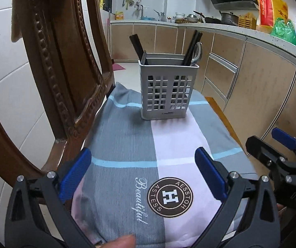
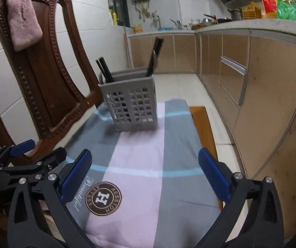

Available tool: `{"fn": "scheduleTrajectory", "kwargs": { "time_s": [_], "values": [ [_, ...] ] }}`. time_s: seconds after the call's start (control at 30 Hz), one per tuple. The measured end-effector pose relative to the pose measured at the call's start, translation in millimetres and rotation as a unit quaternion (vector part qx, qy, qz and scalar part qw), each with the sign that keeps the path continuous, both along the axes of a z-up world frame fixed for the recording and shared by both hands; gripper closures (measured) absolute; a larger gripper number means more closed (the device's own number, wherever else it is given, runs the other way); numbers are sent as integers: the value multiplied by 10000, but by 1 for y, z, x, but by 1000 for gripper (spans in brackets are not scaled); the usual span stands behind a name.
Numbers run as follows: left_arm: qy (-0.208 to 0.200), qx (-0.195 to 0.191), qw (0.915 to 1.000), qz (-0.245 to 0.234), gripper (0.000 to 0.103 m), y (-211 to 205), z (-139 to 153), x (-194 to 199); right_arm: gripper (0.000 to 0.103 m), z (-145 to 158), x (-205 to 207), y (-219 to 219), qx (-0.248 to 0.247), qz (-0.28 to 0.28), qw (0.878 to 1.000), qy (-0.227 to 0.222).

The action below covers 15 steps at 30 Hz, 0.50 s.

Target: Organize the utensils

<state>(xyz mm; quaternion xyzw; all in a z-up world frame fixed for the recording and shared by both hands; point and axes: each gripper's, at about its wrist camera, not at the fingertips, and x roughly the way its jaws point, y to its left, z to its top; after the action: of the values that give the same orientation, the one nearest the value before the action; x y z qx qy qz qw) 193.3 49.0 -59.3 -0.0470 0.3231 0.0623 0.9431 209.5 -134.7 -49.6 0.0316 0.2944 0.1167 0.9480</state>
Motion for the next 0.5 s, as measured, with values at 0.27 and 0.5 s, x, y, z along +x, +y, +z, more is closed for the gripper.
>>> {"fn": "scheduleTrajectory", "kwargs": {
  "time_s": [0.27, 0.5],
  "values": [
    [-304, -108, 9992, 223, 4, 8, 13, 2, 3, -9, -1, 9, -125, 49, 9999, -16],
    [-341, -155, 9990, 240, 4, 11, 17, 6, 3, -12, 4, 4, -26, -18, 10000, 20]
  ]
}}
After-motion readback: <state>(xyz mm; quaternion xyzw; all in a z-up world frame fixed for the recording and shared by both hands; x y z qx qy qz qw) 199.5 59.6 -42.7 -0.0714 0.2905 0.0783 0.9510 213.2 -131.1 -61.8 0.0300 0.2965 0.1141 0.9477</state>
